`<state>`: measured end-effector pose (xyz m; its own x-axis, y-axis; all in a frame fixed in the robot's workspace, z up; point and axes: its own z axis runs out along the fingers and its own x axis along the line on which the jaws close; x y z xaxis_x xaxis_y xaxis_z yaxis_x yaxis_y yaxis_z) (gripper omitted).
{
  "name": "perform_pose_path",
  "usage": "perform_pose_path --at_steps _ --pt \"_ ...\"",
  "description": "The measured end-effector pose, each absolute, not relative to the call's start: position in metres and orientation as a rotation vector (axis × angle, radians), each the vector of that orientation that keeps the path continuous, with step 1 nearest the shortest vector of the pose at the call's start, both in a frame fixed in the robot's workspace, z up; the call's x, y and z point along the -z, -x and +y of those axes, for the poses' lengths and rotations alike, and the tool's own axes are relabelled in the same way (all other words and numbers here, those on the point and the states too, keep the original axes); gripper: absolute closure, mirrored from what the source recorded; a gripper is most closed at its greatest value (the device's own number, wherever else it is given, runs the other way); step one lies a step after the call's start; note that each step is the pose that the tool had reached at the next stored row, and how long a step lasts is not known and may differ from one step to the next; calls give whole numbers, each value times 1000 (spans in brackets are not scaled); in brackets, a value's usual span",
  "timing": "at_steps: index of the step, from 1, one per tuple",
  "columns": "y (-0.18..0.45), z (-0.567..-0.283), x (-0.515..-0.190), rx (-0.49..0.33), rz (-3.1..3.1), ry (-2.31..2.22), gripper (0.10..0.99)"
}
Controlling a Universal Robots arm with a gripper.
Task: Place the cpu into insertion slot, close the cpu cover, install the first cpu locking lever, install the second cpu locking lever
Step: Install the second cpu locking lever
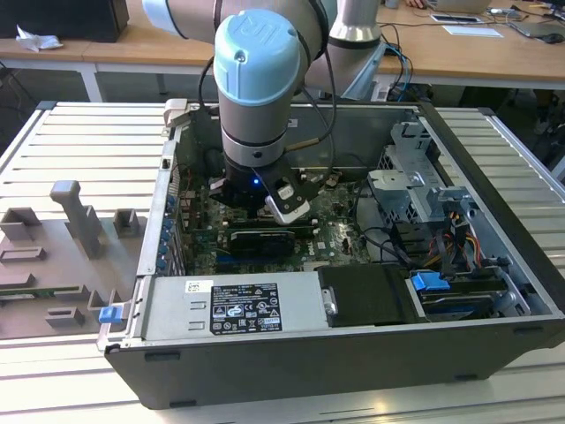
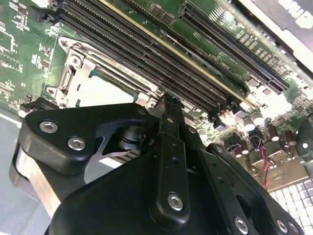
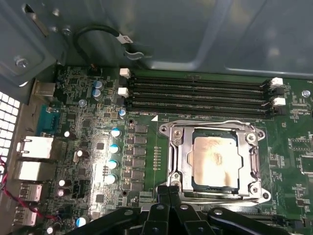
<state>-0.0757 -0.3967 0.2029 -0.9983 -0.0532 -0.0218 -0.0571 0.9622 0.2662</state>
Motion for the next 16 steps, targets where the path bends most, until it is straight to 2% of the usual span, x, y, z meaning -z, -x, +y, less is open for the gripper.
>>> perform_pose_path --at_steps 16 --pt "81 -397 -194 -493 3086 88 980"
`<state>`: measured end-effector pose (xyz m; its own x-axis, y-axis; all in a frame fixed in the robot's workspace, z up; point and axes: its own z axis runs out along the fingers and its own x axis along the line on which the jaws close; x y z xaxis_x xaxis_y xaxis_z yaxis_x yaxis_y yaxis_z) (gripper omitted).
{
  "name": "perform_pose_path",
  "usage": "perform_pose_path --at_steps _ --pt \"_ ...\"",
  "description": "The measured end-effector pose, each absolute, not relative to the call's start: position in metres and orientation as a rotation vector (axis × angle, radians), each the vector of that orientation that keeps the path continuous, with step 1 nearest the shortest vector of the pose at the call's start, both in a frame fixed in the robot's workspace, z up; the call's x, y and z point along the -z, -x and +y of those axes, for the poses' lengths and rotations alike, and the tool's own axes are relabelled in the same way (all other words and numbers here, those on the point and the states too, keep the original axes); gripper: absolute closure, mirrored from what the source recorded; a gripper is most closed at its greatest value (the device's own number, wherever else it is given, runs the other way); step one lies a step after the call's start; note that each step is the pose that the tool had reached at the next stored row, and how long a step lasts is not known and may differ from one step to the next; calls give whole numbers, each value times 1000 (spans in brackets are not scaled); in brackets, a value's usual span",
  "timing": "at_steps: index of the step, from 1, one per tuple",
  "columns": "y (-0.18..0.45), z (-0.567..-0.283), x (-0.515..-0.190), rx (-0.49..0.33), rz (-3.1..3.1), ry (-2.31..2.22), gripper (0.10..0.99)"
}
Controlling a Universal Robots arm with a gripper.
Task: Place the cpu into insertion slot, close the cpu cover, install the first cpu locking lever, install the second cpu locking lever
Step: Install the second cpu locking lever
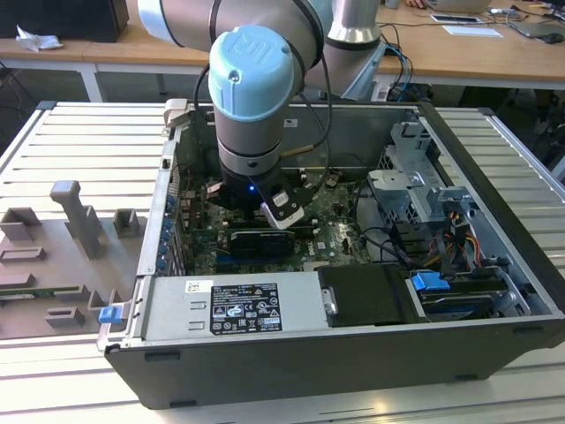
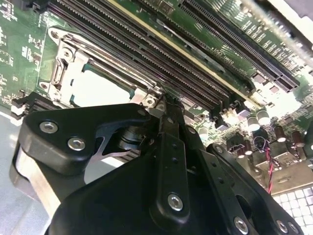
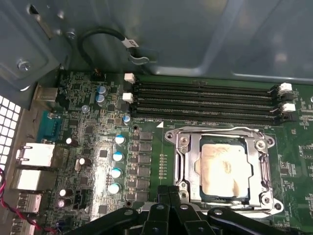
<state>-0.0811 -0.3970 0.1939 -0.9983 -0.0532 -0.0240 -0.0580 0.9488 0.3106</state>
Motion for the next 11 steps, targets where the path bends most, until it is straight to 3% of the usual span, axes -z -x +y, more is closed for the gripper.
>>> perform_pose_path --at_steps 11 --pt "81 -402 -201 -501 3084 88 980"
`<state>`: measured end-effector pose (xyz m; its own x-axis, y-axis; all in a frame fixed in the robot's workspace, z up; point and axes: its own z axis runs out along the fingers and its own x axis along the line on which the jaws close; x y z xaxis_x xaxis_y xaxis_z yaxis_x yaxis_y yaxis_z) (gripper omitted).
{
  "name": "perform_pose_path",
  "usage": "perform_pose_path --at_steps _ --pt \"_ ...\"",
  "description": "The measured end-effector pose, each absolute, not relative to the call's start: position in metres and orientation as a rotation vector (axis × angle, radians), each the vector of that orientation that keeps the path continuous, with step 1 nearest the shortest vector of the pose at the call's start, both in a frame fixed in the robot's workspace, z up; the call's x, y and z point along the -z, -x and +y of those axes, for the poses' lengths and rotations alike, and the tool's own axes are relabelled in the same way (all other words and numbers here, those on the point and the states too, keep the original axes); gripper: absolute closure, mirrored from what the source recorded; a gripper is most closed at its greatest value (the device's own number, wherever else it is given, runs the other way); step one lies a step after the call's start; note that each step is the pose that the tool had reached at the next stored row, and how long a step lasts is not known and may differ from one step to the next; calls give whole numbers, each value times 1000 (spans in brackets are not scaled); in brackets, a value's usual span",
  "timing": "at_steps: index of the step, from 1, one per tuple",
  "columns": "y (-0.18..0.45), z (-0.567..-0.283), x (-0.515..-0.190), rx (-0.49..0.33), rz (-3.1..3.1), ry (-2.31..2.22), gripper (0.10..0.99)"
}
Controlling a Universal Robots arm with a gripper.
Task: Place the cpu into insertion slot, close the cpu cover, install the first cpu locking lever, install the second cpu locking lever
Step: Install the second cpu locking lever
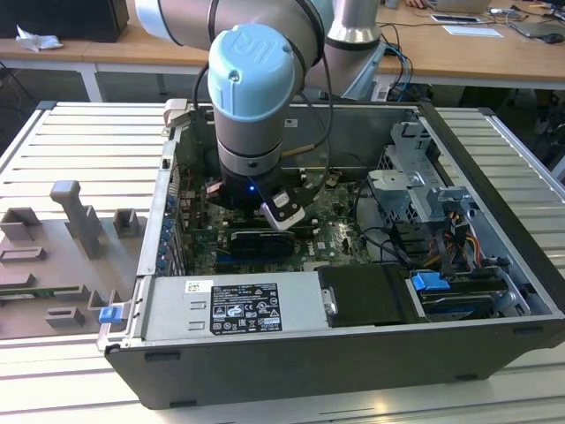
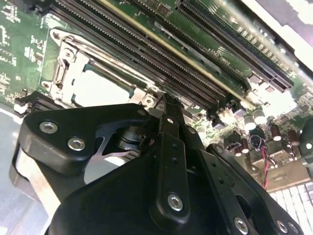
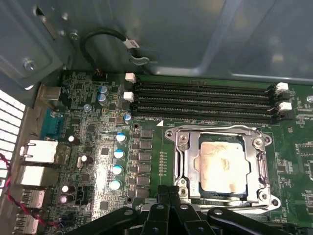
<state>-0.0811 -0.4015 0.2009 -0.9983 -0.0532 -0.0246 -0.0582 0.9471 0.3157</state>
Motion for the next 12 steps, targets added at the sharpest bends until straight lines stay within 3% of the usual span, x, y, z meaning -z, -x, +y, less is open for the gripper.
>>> perform_pose_path --at_steps 12 --pt "81 -401 -214 -501 3084 87 980"
